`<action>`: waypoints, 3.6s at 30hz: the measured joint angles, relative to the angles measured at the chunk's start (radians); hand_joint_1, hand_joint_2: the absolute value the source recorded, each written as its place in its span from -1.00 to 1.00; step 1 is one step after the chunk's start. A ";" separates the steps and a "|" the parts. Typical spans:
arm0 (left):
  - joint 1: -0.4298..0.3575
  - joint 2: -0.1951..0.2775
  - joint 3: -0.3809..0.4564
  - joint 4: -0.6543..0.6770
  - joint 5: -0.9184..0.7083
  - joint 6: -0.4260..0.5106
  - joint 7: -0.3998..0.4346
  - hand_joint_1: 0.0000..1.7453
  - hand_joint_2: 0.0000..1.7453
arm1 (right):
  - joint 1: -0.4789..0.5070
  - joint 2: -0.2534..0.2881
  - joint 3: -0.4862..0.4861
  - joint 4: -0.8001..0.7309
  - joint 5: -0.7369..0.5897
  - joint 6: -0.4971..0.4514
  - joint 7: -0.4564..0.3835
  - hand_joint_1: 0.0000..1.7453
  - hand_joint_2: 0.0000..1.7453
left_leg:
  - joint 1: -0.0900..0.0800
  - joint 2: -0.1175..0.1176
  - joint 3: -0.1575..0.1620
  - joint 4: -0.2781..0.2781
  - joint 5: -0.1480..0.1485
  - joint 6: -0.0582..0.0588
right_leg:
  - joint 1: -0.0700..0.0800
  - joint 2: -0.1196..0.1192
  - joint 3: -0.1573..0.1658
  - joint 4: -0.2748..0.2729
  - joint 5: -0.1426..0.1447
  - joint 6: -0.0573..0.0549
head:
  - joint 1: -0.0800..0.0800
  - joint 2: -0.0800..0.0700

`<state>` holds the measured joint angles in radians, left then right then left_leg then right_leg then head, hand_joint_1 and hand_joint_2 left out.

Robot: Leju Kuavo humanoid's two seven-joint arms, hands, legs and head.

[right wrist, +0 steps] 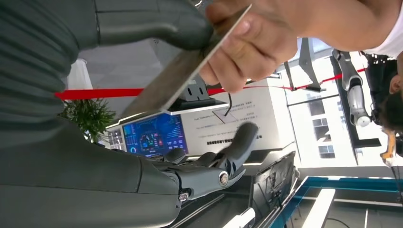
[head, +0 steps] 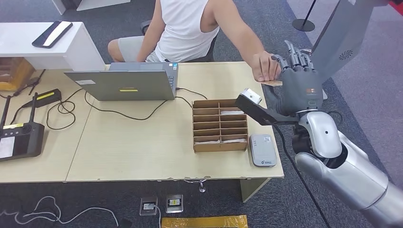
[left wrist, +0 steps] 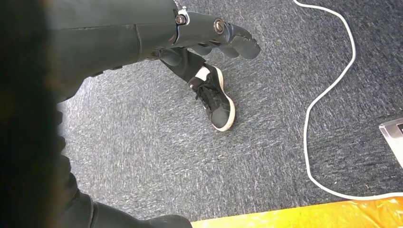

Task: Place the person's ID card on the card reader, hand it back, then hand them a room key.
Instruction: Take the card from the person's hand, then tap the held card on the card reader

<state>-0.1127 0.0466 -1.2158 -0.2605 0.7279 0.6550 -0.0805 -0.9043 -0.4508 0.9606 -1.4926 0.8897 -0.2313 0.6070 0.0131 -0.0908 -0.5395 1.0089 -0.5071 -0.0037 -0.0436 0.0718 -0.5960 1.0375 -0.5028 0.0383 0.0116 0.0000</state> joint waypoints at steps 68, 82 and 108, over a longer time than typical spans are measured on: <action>0.011 -0.001 0.000 -0.015 0.000 0.006 -0.006 -1.00 1.00 | 0.214 -0.012 0.062 0.268 -0.318 -0.131 -0.089 1.00 1.00 | 0.001 0.005 0.001 0.000 -0.002 -0.001 | 0.001 0.005 -0.001 0.000 0.000 0.000 | 0.000 0.000; 0.011 -0.001 0.000 -0.019 0.000 0.005 -0.010 -1.00 1.00 | 0.271 -0.007 0.052 0.361 -0.342 -0.143 -0.089 1.00 1.00 | 0.001 0.006 0.002 0.000 -0.003 -0.001 | 0.001 0.006 -0.002 0.000 0.000 0.000 | 0.000 0.000; 0.010 -0.001 0.000 -0.020 0.000 0.004 -0.009 -1.00 1.00 | 0.290 0.075 0.051 0.477 -0.339 -0.102 -0.169 1.00 1.00 | 0.002 0.007 0.003 0.000 -0.003 -0.001 | 0.002 0.008 -0.001 0.000 0.000 0.000 | 0.000 0.000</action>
<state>-0.1024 0.0454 -1.2158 -0.2805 0.7279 0.6588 -0.0896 -0.6141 -0.3755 1.0121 -1.0152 0.5504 -0.3335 0.4383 0.0147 -0.0836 -0.5364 1.0090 -0.5100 -0.0052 -0.0417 0.0801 -0.5968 1.0372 -0.5026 0.0379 0.0116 0.0000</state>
